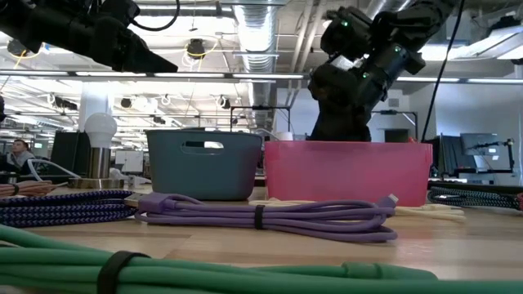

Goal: Pick & Place USB Port
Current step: Put the white charger cable into the red bin

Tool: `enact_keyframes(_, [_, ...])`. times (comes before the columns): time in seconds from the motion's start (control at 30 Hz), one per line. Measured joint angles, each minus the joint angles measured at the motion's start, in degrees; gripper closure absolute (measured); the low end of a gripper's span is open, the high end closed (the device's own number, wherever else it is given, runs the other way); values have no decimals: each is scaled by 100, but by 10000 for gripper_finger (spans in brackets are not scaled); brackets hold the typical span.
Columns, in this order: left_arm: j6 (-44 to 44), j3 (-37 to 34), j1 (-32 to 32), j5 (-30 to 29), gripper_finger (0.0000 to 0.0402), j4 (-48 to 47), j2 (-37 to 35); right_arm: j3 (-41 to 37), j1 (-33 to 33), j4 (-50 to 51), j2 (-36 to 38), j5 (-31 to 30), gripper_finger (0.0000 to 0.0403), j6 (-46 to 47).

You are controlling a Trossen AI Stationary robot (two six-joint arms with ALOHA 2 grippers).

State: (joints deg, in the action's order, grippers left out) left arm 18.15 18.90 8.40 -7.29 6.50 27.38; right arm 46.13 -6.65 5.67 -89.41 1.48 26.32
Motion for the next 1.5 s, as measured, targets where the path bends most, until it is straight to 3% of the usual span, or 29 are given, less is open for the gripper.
enact_keyframes(0.4, [0, 0, 2, 0, 389, -2, 0, 26, 93, -60, -472, 475, 244, -102])
enact_keyframes(0.7, [0, 0, 4, -14, 389, -6, 11, -9, 100, -113, 22, 966, 250, -93])
enact_keyframes(0.97, [-2, 0, 2, -15, 389, -4, 11, 29, 367, -75, -83, 963, 248, -49])
enact_keyframes(1.27, [-2, 0, 2, -15, 389, -2, 11, 1273, 587, 2053, -107, 622, 237, -73])
enact_keyframes(1.5, [-22, 0, 2, -16, 389, -2, 11, 1628, 595, 2408, -118, 563, 237, -189])
